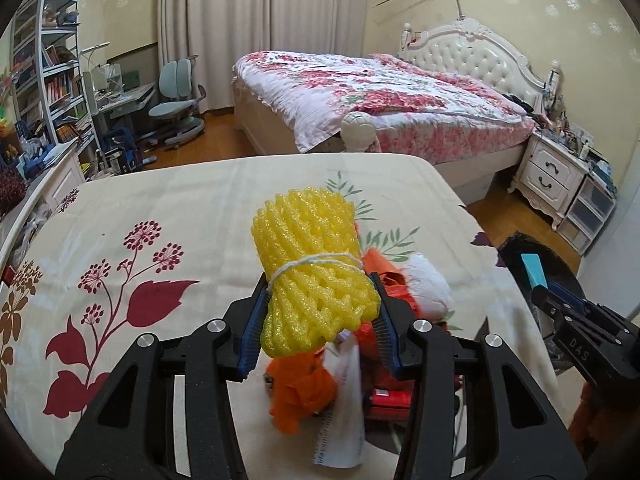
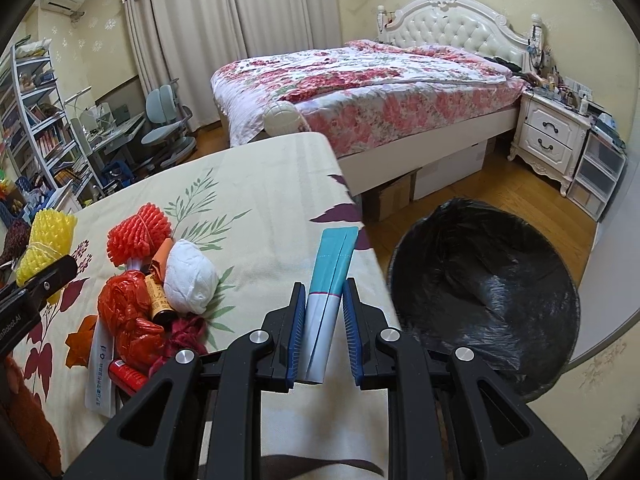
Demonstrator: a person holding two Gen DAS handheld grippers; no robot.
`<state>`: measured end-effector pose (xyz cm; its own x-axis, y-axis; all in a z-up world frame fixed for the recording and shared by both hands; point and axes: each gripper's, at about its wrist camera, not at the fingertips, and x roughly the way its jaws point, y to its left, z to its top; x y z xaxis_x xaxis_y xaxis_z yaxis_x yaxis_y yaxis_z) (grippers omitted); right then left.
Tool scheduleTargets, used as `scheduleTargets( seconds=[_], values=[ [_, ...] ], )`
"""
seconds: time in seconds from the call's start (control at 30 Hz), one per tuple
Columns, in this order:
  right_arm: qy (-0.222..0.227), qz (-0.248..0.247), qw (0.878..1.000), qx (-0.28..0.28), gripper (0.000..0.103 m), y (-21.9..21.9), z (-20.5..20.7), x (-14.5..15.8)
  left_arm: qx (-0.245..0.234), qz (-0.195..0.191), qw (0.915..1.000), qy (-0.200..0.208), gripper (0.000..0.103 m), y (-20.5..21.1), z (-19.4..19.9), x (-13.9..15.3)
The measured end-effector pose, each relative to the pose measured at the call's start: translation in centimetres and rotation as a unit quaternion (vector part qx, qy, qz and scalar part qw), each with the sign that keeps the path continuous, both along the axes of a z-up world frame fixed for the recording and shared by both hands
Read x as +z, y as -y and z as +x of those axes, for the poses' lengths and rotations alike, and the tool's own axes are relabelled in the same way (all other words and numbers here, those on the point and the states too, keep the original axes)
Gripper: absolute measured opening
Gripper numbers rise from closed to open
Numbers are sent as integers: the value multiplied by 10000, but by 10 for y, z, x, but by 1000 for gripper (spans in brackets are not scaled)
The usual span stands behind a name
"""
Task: Collect trash
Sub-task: 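Carry the tube and yellow foam net over the black bin with both tools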
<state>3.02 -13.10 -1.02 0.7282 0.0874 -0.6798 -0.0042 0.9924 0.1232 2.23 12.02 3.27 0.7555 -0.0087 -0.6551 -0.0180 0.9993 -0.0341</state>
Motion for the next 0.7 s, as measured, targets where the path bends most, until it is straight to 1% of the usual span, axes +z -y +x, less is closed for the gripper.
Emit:
scheduleTargets(
  seconds=[0.17, 0.37, 0.7],
  values=[
    [102, -9, 9996, -258, 20, 26, -6, 6, -431, -6, 9991, 45, 46, 44, 1, 0],
    [162, -87, 9982, -570, 20, 58, -4, 8, -899, 38, 9959, 49, 46, 100, 9, -8],
    [153, -223, 9945, -1009, 20, 103, 6, -2, -1479, 153, 9888, 116, 46, 179, 29, -24]
  ],
)
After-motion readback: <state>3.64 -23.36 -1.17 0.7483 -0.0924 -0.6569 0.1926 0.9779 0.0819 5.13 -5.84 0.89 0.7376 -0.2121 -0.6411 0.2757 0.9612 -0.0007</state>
